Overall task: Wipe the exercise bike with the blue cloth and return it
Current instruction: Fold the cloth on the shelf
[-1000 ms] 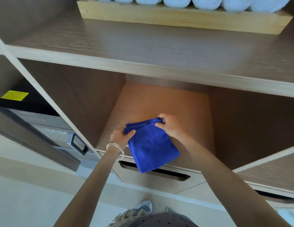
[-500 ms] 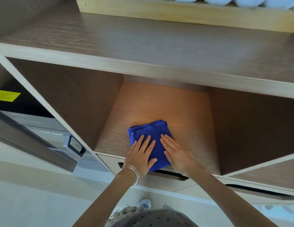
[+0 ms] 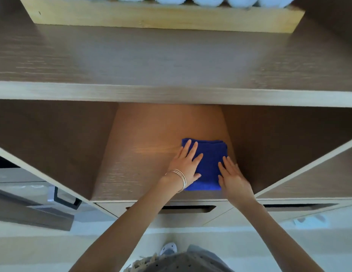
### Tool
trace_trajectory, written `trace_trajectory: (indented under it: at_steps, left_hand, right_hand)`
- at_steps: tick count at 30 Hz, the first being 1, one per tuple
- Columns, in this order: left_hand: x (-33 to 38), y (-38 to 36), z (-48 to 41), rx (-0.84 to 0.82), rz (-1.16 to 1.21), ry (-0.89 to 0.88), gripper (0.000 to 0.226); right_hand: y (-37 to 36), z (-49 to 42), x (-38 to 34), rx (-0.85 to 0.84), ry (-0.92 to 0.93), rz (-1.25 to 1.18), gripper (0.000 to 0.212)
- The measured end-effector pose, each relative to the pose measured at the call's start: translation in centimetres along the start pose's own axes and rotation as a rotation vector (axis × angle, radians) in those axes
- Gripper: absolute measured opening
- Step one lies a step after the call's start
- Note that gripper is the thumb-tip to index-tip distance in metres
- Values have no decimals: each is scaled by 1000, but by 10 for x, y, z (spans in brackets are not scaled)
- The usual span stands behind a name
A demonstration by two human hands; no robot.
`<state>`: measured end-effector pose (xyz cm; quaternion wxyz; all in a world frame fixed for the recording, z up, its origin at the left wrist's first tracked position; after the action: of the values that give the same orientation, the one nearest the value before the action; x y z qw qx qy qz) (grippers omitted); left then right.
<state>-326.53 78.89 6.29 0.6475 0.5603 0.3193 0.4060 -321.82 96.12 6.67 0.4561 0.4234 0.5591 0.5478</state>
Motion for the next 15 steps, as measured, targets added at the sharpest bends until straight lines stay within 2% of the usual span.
trace_trajectory:
  at_steps: [2,3,5,9,15]
  left_hand:
    - [13,-7,16,56,-2,14,62]
    - [19,-13,26,34,18,9,60]
    - [24,-25,38,-30,37,6,60]
    - [16,-33,22,7,10,12,53]
    - [2,-24,-48,-13,-13,72,55]
  right_hand:
    - [3,16,-4,120,58,-35,48]
    - [0,26,-8,147,106,-39,50]
    - [-6,40,-18,87,150,16,55]
    - [-12,21,-23,54,72,59,69]
    - [-4,-53,4,-170,25,35,56]
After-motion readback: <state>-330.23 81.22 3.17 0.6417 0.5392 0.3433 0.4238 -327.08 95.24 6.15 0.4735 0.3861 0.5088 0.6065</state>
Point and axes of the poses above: each hand's wrist, its own z-axis away from the middle knuckle, its own y-axis out of the back of the hand, x = y × z, the point moved 1 cm from there along -z, towards the middle knuckle
